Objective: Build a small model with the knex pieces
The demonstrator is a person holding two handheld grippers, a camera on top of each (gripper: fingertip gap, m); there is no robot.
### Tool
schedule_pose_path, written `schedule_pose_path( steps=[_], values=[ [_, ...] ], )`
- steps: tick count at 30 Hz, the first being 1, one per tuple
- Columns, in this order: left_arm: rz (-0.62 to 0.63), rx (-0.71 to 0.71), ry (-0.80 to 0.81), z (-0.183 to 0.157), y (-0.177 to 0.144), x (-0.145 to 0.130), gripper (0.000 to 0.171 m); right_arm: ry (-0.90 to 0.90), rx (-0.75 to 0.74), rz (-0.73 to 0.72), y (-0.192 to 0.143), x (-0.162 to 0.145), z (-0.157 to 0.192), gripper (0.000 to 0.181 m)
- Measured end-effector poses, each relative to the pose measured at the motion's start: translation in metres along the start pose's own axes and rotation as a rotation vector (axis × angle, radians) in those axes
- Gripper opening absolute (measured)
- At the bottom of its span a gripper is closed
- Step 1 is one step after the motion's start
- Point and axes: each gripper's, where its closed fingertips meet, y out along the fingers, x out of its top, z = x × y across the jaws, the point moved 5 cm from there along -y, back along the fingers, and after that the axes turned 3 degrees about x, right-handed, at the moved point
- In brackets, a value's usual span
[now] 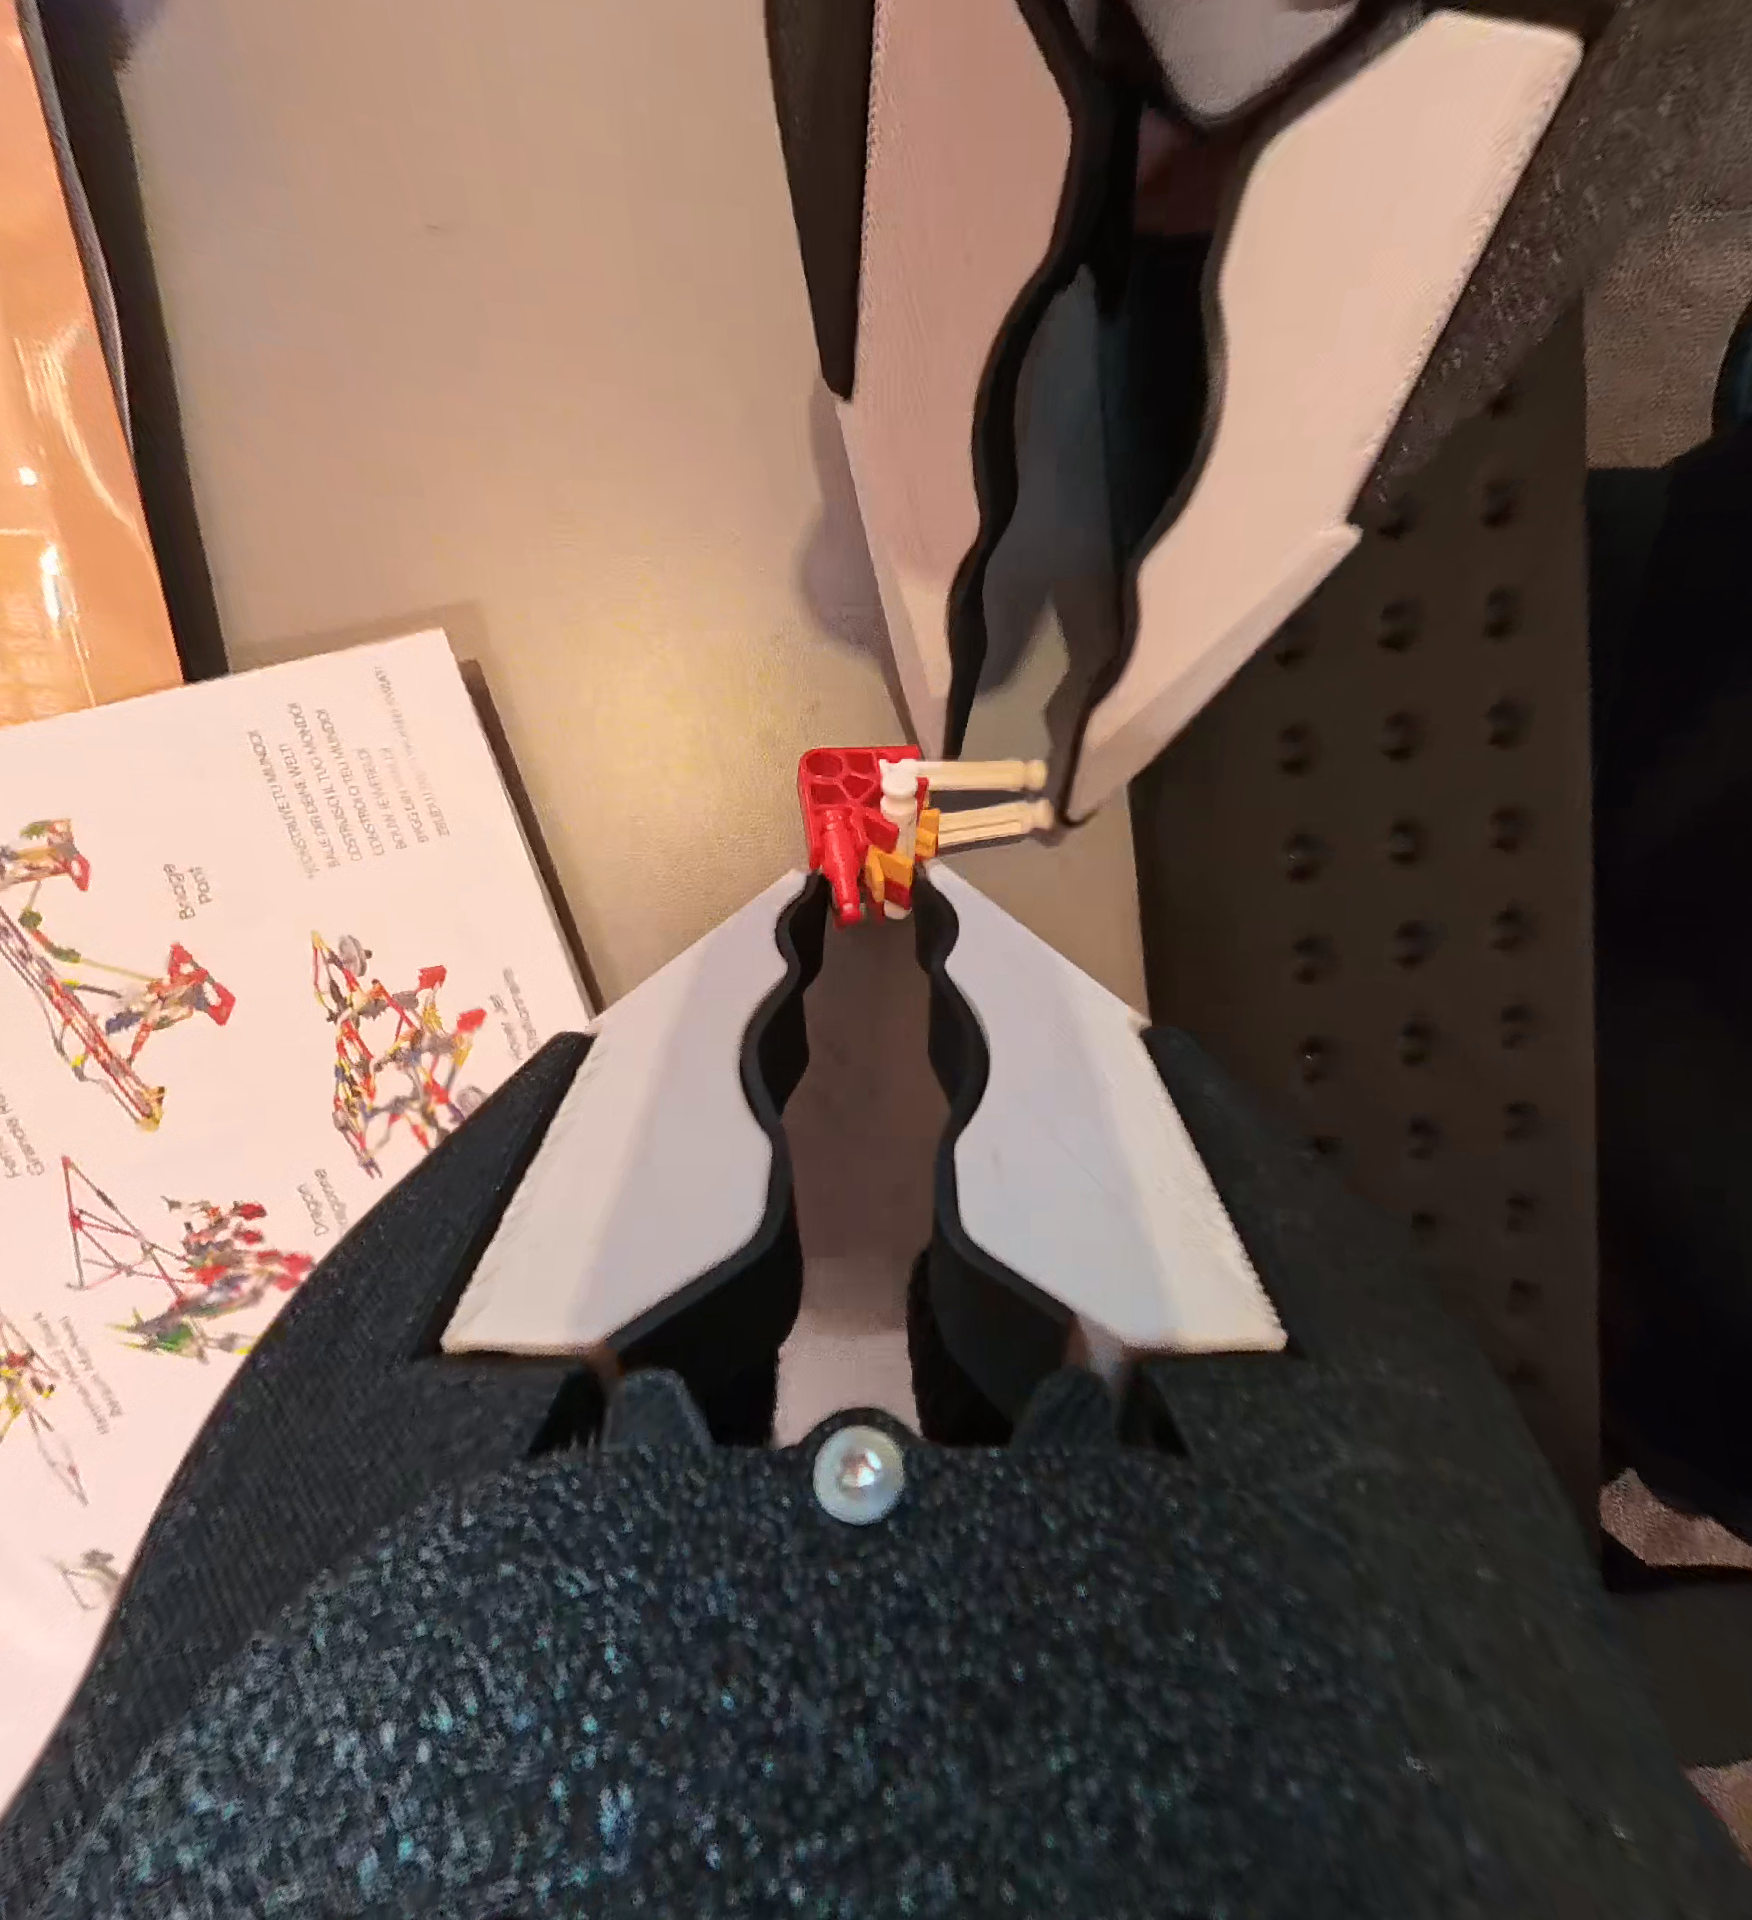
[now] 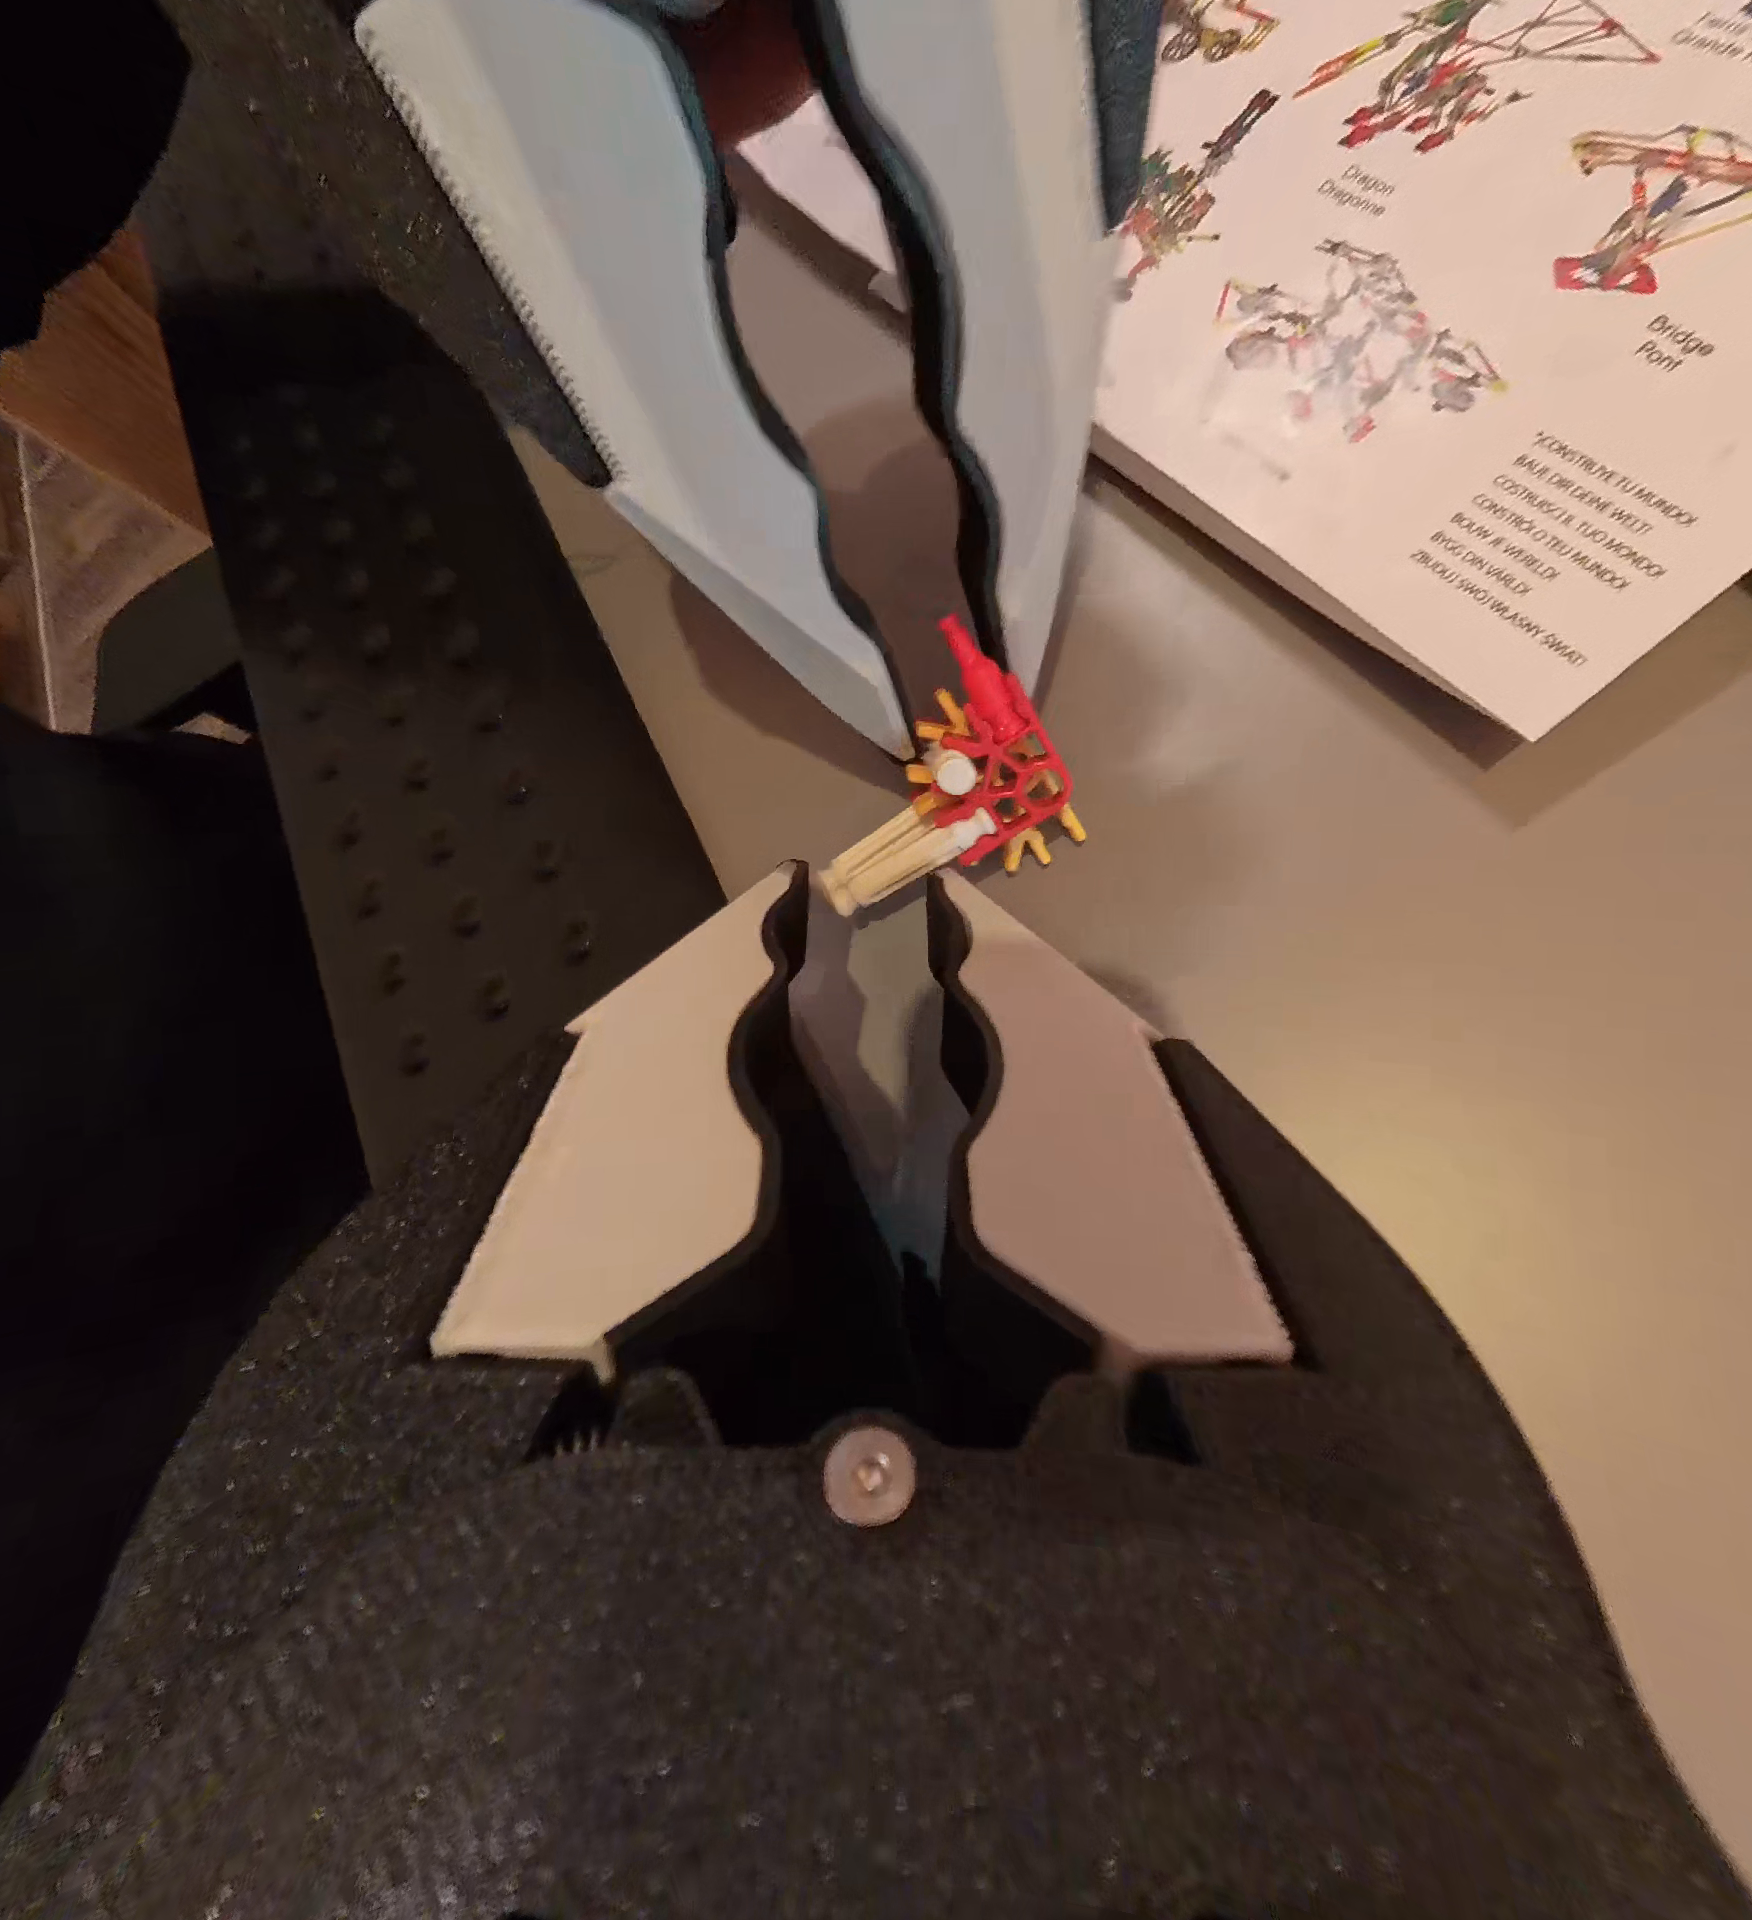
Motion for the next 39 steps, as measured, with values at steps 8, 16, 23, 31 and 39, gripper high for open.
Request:
schedule_pose_path(
  steps=[8, 16, 23, 31, 39],
  values=[
    [-0.097, 0.079, 0.039, 0.003, 0.0, 0.002, 0.017, -0.127, -0.137, -0.053, -0.027, 0.005, -0.006, 0.034],
    [-0.135, 0.275, -0.064, -0.005, 0.001, -0.024, 0.032, -0.382, -0.347, 0.004, -0.009, 0.03, -0.016, 0.031],
    [-0.186, 0.338, -0.098, -0.007, 0.004, -0.031, 0.036, -0.405, -0.33, 0.034, -0.001, 0.023, -0.016, 0.013],
    [-0.226, 0.389, -0.063, -0.005, 0.01, -0.02, 0.037, -0.289, -0.27, -0.051, -0.003, 0.022, -0.018, 0.008],
    [-0.266, 0.387, -0.012, -0.001, 0.01, -0.016, 0.035, -0.243, -0.211, -0.083, -0.004, 0.021, -0.016, 0.009]
  ],
)
